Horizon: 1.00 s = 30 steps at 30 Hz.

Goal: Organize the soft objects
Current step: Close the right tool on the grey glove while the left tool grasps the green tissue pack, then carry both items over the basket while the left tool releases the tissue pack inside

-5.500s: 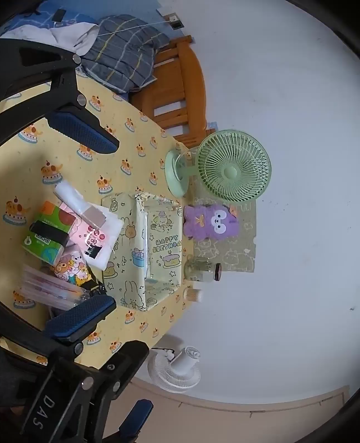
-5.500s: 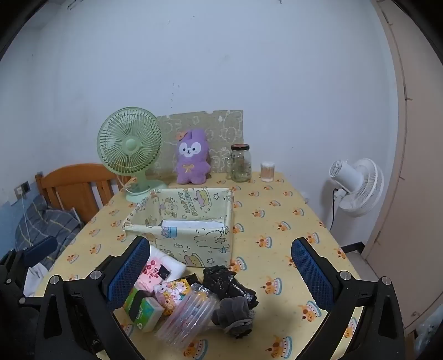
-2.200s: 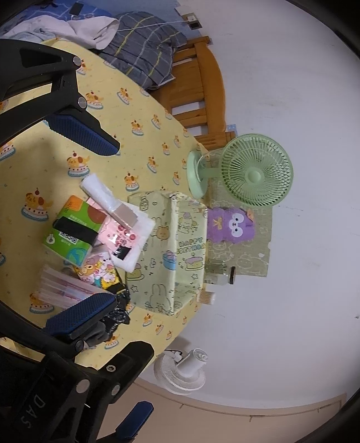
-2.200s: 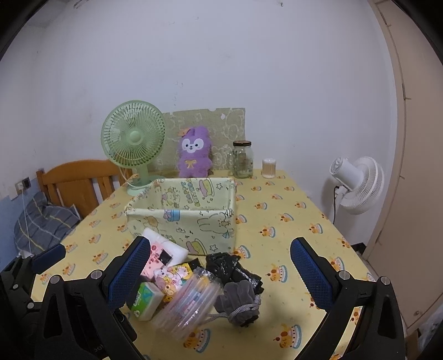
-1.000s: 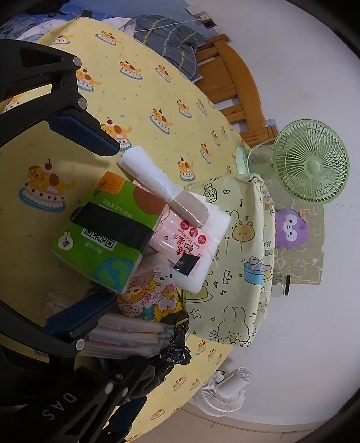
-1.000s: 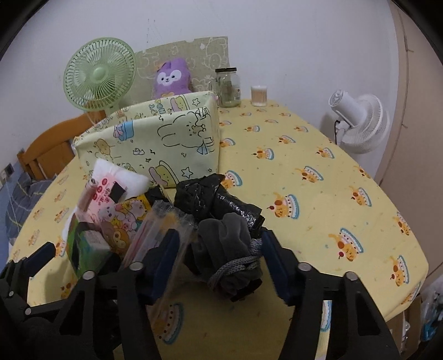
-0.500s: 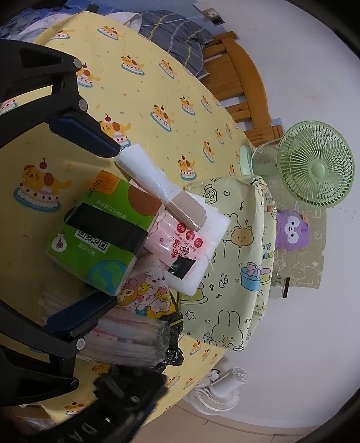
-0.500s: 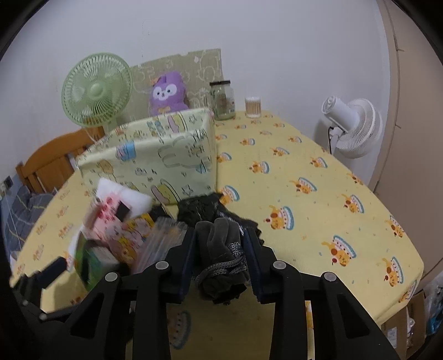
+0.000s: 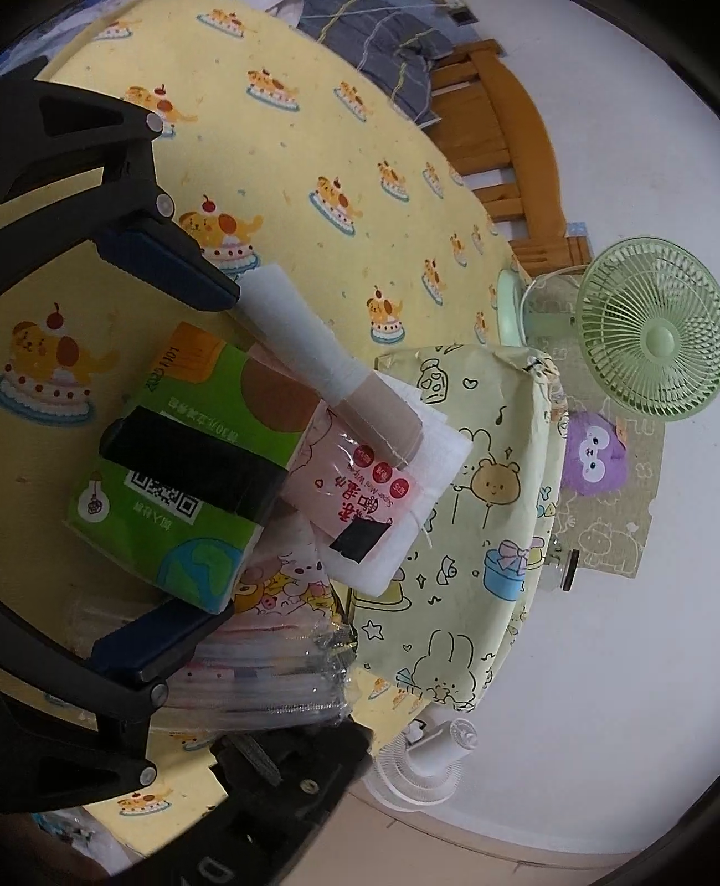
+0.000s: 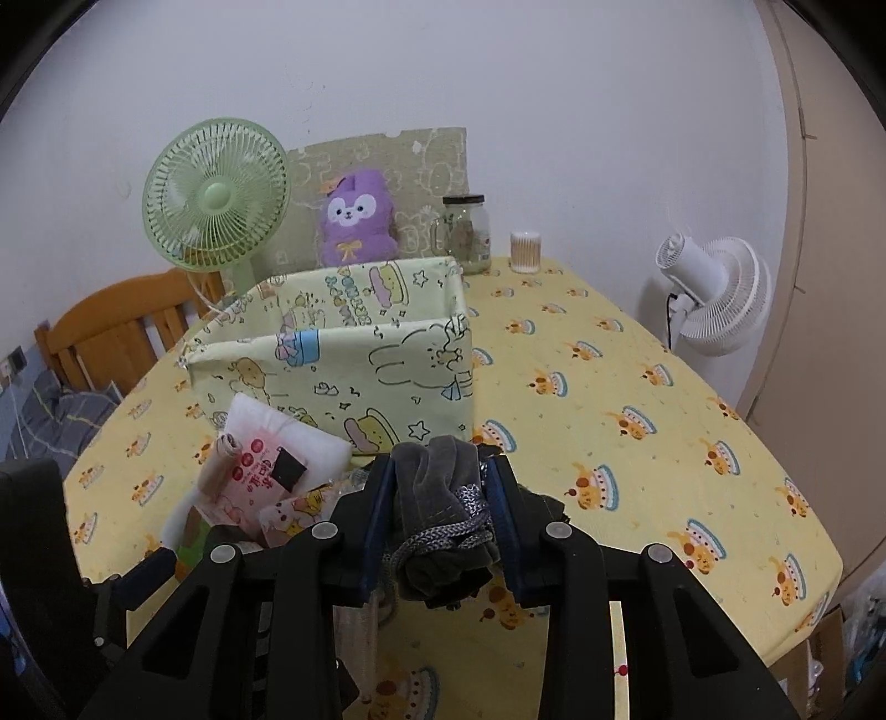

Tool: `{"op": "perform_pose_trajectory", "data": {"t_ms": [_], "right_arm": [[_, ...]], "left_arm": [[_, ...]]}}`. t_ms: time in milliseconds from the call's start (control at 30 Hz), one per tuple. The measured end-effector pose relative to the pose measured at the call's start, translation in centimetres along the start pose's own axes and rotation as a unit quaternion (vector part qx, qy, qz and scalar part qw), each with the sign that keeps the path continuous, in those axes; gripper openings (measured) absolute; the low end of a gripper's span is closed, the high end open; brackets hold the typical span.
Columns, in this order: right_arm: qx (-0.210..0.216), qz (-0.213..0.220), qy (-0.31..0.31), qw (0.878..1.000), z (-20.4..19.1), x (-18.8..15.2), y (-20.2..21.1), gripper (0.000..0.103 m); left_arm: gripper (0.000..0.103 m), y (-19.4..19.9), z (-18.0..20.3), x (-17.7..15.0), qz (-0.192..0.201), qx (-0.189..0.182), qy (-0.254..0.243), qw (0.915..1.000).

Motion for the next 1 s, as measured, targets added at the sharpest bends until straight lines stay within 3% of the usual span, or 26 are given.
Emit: {"op": "perform_pose_trajectory", "data": {"t_ms": [200, 1000], "right_arm": [[-0.004, -0.006, 0.001, 1.000, 0.0, -0.3, -0.3, 0.037], [0.018, 0.038, -0.004, 0.999, -0.3, 4.1, 2.5, 0.037]], "left_arm": [[0.084, 0.3, 0.7, 0.2, 0.004, -0.021, 0.000, 0.9998], [0.083, 4.3, 1.9, 5.9, 0.061, 0.011, -0.026, 0.9977]]}}
Point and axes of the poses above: each gripper's, at about its wrist camera, not at the fingertips, and y roughly against the way its jaws point, z to its right, x to its top, the point moved 8 cm from there along -y, roughly the way its jaws point, and after that the axes turned 13 degrees about z, right-handed, at the moved point
